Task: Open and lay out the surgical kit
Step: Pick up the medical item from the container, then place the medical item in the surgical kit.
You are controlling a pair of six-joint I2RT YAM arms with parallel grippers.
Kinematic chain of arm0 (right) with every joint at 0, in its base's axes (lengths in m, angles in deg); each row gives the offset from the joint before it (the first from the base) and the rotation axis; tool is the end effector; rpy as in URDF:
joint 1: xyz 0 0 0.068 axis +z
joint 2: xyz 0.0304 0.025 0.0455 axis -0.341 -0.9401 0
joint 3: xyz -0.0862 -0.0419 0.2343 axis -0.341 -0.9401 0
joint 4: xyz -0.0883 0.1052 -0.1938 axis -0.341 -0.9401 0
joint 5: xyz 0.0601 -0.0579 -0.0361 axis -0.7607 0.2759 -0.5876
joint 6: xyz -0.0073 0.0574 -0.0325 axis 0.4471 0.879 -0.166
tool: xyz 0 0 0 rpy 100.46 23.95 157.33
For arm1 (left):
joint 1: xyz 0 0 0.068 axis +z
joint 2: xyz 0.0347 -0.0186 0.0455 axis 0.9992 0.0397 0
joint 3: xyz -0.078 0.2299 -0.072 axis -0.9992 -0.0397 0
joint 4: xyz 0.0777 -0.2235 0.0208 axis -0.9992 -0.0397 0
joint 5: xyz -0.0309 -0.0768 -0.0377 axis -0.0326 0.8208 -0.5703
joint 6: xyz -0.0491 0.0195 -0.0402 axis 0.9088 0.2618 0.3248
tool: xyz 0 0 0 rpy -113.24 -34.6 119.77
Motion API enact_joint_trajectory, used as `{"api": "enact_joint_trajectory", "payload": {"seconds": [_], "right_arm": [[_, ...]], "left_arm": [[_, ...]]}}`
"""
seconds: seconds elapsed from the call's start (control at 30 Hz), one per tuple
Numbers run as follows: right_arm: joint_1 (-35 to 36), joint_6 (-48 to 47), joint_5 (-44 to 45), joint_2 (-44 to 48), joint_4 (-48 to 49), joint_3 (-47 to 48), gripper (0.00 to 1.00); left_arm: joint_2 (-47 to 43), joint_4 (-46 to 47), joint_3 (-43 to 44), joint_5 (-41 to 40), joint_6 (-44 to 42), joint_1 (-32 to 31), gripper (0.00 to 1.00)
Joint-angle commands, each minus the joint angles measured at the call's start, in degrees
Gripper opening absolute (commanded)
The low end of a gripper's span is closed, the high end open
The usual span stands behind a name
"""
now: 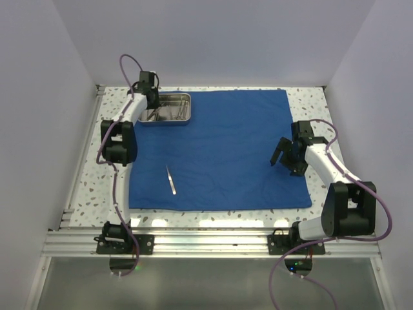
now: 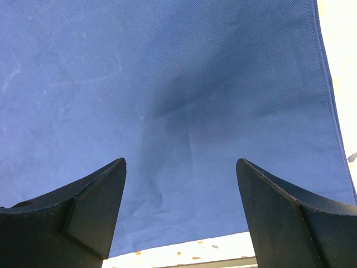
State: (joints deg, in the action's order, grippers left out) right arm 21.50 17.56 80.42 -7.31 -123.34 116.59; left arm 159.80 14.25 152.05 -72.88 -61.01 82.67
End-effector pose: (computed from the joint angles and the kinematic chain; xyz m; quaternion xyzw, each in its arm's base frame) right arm 0.2531 0.0048 0.1888 0.2432 0.9509 0.0329 0.1883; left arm 0.5225 -0.0406 0.1566 -0.0834 0.9310 -0.0054 0.3554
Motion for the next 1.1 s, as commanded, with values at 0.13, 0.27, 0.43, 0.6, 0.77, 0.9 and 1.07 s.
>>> {"api": "enact_joint_trajectory", "payload": {"seconds": [0.13, 0.27, 0.43, 0.6, 0.77, 0.9, 1.07], "right_arm": [[0.2, 0.2, 1.1, 0.9, 0.8, -1.0, 0.83], [0.1, 0.6, 0.7, 1.4, 1.0, -1.0, 0.83], [0.1, 0.8, 0.5, 2.4, 1.1, -1.5, 0.83], [0.1, 0.4, 0.2, 3.2, 0.8, -1.6, 0.83], [0.1, 0.3, -0.6, 5.1, 0.5, -2.3, 0.83], [0.1, 0.2, -1.4, 7.0, 0.5, -3.2, 0.83], [0.1, 0.3, -2.1, 9.5, 0.3, -4.4, 0.83]], "left_arm": [[-0.8, 1.5, -0.3, 0.7, 0.5, -0.3, 0.0], [-3.2, 1.8, -0.1, 2.0, 0.7, -0.3, 0.0], [-7.6, 2.9, 0.9, 4.2, 2.1, -0.3, 0.0], [-12.2, 0.4, 1.8, 3.4, 3.5, -0.2, 0.0], [-18.8, -1.9, -5.3, 4.1, 6.3, -0.3, 0.0], [-31.9, -1.8, -21.9, 2.4, 7.8, -2.7, 0.0], [-46.8, -2.2, -47.7, -2.2, 13.7, -6.7, 0.0]]}}
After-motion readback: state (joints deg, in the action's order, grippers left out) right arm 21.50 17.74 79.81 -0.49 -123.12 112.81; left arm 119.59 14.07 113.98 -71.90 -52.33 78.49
